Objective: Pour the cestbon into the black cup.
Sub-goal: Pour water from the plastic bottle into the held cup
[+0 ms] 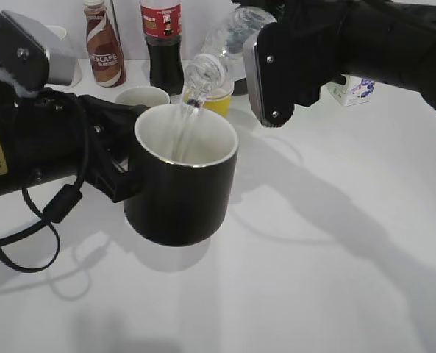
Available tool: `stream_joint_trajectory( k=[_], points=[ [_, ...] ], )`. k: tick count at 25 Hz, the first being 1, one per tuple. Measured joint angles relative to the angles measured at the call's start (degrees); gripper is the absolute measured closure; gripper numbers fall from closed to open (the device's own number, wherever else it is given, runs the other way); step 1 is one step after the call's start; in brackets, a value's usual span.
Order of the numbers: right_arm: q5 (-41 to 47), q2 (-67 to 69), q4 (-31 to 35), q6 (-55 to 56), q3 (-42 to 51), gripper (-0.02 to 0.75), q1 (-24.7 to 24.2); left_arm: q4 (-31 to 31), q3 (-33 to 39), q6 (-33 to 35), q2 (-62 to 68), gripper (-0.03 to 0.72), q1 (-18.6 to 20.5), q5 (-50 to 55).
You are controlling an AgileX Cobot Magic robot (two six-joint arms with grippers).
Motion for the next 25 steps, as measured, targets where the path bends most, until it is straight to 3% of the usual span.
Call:
stream_joint_trajectory(
  k=[16, 20, 25],
  points=[
    [-3.4, 0.0, 0.3, 2.3, -0.1, 0.281, 0.0, -0.1, 0.0, 0.0, 0.0, 0.655, 0.0, 0.1],
    [-1.1, 0.0, -3.4, 15.7, -0.3, 0.281, 0.0, -0.7, 0.0, 0.0, 0.0, 0.655, 0.0, -0.5],
    [0.3, 0.0, -18.2, 45.5, -0.3, 0.281, 0.0, -3.5, 0.0, 0.2, 0.0, 0.655, 0.6, -1.8]
  ],
)
